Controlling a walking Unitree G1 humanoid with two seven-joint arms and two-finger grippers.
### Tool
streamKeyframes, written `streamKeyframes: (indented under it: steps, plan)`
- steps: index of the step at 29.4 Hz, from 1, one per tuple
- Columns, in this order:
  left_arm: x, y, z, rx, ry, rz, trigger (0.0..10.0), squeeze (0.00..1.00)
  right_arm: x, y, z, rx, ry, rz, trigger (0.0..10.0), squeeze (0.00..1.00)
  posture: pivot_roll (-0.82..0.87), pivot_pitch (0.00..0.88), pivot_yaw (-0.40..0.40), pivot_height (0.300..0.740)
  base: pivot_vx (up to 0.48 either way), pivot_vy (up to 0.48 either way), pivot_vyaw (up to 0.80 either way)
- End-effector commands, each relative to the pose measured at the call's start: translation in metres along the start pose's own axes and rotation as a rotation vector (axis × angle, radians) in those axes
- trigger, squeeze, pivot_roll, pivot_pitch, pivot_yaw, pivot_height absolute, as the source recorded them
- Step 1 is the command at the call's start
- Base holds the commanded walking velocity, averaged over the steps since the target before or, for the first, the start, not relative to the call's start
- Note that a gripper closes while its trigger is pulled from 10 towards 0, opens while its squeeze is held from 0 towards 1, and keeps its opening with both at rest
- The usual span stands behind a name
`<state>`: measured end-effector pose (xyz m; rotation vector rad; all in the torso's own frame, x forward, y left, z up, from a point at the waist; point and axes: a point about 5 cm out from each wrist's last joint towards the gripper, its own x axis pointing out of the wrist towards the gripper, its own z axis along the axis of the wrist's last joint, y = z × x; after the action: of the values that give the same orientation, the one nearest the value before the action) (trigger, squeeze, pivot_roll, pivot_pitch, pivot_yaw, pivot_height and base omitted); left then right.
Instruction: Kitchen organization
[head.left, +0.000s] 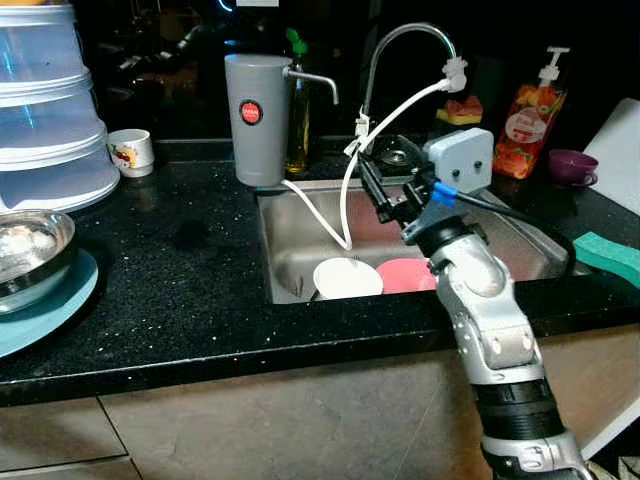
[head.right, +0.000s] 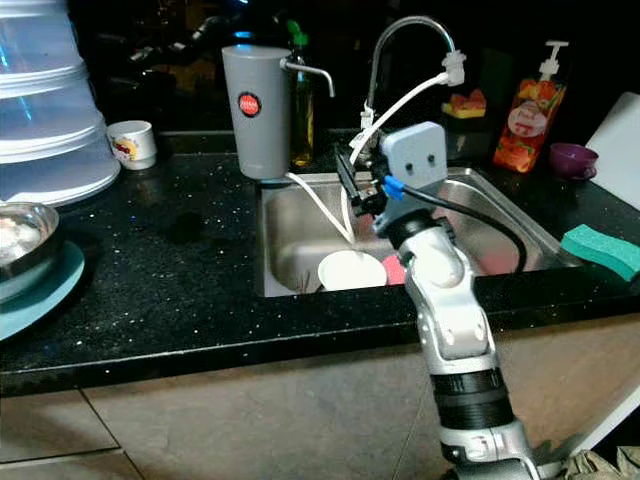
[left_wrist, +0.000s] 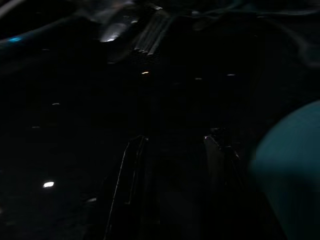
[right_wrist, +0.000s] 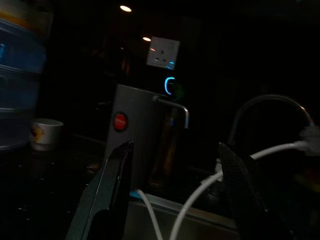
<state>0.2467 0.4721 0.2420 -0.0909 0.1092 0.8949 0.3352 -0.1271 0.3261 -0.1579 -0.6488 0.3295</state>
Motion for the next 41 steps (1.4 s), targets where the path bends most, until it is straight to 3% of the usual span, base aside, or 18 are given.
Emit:
streamKeyframes:
  steps: [1,2,9,11,17,26,30,31,33,35,37,41]
  plan:
    - [0.001,0.008,0.003,-0.026,-0.004,0.007,10.0,0.0,-0.003,-0.003,0.005,-0.01,-0.006,-0.009,10.0,0.0,0.22,0.12,-0.03,0.74,0.0,0.0,0.0]
    - [0.002,0.008,0.003,-0.07,0.006,-0.023,10.0,0.0,-0.003,-0.007,0.007,-0.017,-0.007,-0.02,10.0,0.0,0.22,0.12,-0.03,0.74,0.0,0.0,0.0]
    - [0.002,-0.001,0.005,-0.111,0.017,-0.165,10.0,0.0,-0.004,-0.008,0.008,-0.005,-0.006,-0.038,10.0,0.0,0.22,0.118,-0.031,0.74,0.0,0.0,0.0]
    - [0.001,-0.01,0.003,-0.119,0.045,-0.264,10.0,0.0,-0.004,-0.007,0.008,-0.001,-0.004,-0.04,10.0,0.0,0.22,0.116,-0.03,0.74,0.0,0.0,0.0]
    - [-0.001,-0.027,-0.004,-0.137,0.096,-0.41,10.0,0.0,-0.004,-0.008,0.007,0.0,0.004,-0.045,10.0,0.0,0.22,0.119,-0.031,0.74,0.0,0.0,0.0]
    - [-0.003,-0.048,-0.016,-0.15,0.138,-0.512,10.0,0.0,-0.004,-0.009,0.007,-0.004,0.013,-0.051,10.0,0.0,0.21,0.118,-0.032,0.74,0.0,0.0,0.0]
    - [-0.007,-0.075,-0.025,-0.158,0.162,-0.613,10.0,0.0,-0.004,-0.01,0.006,-0.005,0.015,-0.052,10.0,0.0,0.21,0.116,-0.034,0.74,0.0,0.0,0.0]
    - [-0.007,-0.075,-0.025,-0.158,0.162,-0.613,10.0,0.0,-0.004,-0.01,0.006,-0.005,0.015,-0.052,10.0,0.0,0.21,0.116,-0.034,0.74,0.0,0.0,0.0]
    - [-0.012,-0.099,-0.031,-0.155,0.182,-0.691,10.0,0.0,-0.003,-0.009,0.006,-0.005,0.014,-0.05,10.0,0.0,0.2,0.115,-0.031,0.74,0.0,0.0,0.0]
    - [-0.014,-0.105,-0.032,-0.152,0.187,-0.713,10.0,0.0,-0.003,-0.009,0.006,-0.005,0.015,-0.05,10.0,0.0,0.2,0.115,-0.031,0.74,0.0,0.0,0.0]
    - [-0.02,-0.128,-0.036,-0.162,0.191,-0.773,10.0,0.0,-0.003,-0.009,0.007,-0.007,0.014,-0.052,10.0,0.0,0.19,0.114,-0.023,0.74,0.0,0.0,0.0]
    - [-0.024,-0.144,-0.039,-0.172,0.196,-0.805,10.0,0.0,-0.005,-0.009,0.007,-0.01,0.014,-0.056,10.0,0.0,0.19,0.113,-0.021,0.74,0.0,0.0,0.0]
